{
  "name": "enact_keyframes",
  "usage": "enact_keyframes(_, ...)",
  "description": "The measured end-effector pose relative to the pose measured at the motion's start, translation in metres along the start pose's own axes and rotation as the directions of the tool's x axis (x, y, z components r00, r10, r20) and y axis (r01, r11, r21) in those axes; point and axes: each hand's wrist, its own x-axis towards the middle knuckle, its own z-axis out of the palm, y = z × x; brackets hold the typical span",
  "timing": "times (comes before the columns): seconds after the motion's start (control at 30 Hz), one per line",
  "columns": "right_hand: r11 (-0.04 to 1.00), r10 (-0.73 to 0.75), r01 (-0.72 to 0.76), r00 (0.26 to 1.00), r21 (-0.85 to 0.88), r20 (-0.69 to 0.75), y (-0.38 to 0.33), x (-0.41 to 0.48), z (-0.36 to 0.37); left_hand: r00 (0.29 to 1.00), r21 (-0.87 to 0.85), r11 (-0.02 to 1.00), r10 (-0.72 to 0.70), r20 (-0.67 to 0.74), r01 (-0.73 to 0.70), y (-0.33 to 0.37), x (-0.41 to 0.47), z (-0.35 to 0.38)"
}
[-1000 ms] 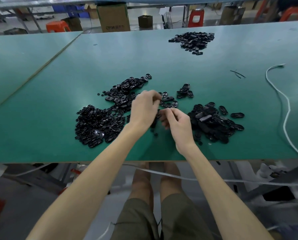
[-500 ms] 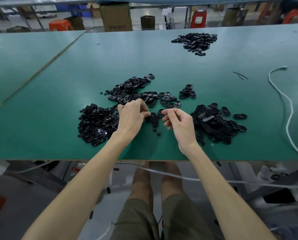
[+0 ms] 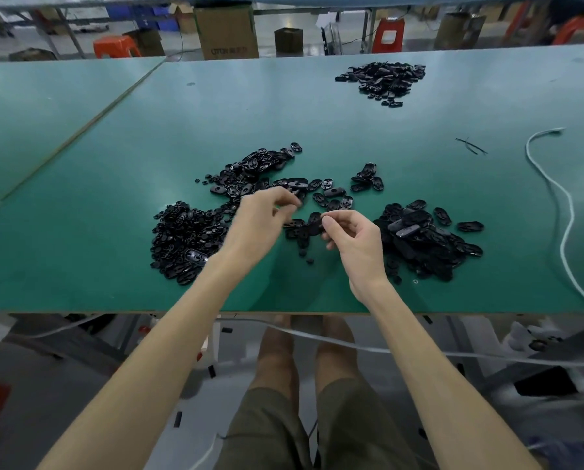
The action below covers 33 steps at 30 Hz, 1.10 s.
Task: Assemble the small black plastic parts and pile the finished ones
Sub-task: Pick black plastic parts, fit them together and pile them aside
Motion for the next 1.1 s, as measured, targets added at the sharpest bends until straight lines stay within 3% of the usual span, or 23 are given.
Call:
enact_keyframes(0.1, 1.000, 0.004, -0.004, 1.000, 0.008, 0.009, 0.000, 0.000, 0.000, 0.988, 0.294, 0.945, -0.123, -0.092, 0.145, -0.021, 0.006, -0.026)
enact_keyframes(0.23, 1.000, 0.013, -0.013, 1.000, 0.012, 0.020, 0.000, 0.001, -0.001, 0.955, 0.455, 0.846, -0.293, -0.039, 0.278, -0.045, 0.007, -0.052)
enact_keyframes(0.37, 1.000, 0.015, -0.015, 0.999, 0.003, 0.029, -0.001, 0.000, 0.000, 0.947, 0.396, 0.869, -0.321, -0.008, 0.298, -0.053, 0.003, -0.057)
enact_keyframes(0.7, 1.000, 0.015, -0.015, 0.999, -0.003, 0.036, -0.001, -0.001, 0.000, 0.969, 0.245, 0.944, -0.188, -0.158, 0.223, -0.049, 0.000, -0.048)
enact_keyframes(0.93, 0.999, 0.022, -0.023, 0.999, 0.034, 0.034, -0.003, -0.002, 0.002, 0.992, -0.185, 0.974, -0.124, 0.033, 0.127, -0.027, -0.001, -0.028)
enact_keyframes(1.1, 0.999, 0.023, -0.024, 0.999, 0.036, 0.031, -0.004, -0.002, 0.003, 0.992, -0.282, 0.954, -0.080, 0.100, 0.105, -0.014, -0.005, -0.013)
